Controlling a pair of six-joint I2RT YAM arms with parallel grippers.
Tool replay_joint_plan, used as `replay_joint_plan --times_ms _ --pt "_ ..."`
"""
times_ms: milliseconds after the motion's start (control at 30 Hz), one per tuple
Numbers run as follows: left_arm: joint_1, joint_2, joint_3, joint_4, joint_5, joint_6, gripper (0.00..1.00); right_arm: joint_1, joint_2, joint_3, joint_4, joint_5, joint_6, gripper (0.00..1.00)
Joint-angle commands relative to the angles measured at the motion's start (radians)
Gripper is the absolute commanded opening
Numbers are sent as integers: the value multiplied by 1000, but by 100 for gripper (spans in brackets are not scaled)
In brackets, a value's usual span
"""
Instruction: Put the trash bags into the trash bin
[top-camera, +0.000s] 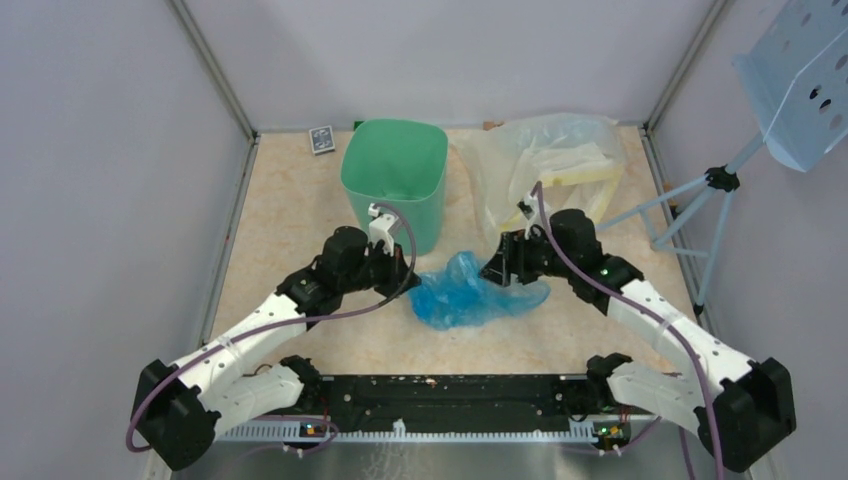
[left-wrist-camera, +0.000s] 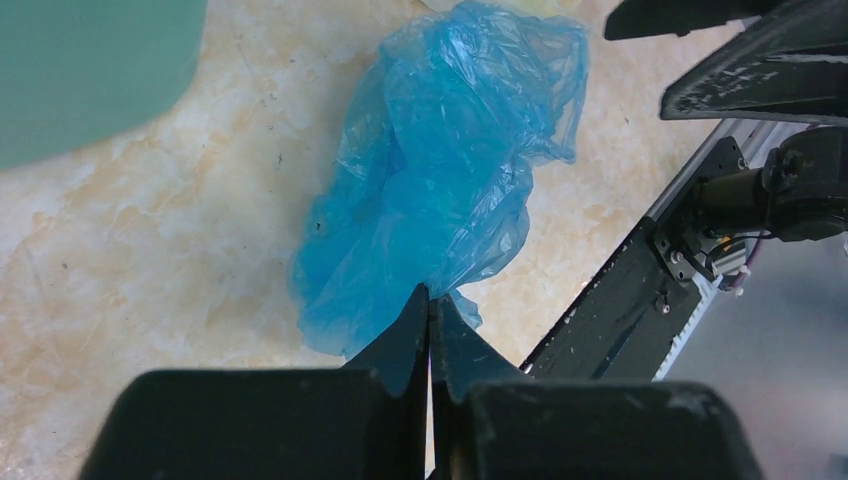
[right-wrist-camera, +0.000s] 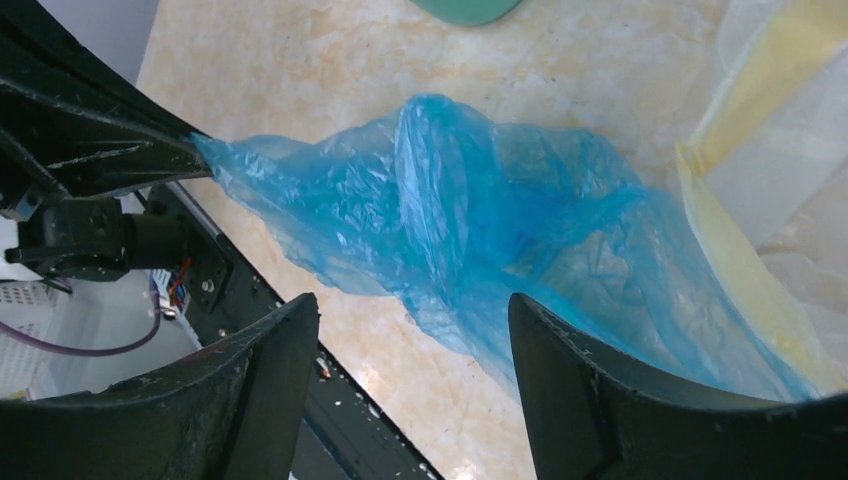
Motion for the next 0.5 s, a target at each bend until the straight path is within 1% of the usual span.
replay_joint_plan --times_ms 0,100,233,300,367,467 --pt "-7 -11 -1 51 38 16 0 46 130 134 24 3 -95 70" --pt "-9 -11 -5 50 41 20 0 70 206 171 22 13 -111 69" --pt "-11 -11 -8 43 38 25 0 108 275 178 67 21 -98 68" --pt "-11 -10 -7 39 39 26 0 136 303 181 79 58 -91 68" --pt "-11 -9 -7 37 42 26 0 182 334 205 57 164 -102 68" --pt "-12 -5 -7 32 44 26 0 273 392 262 -20 426 -137 68"
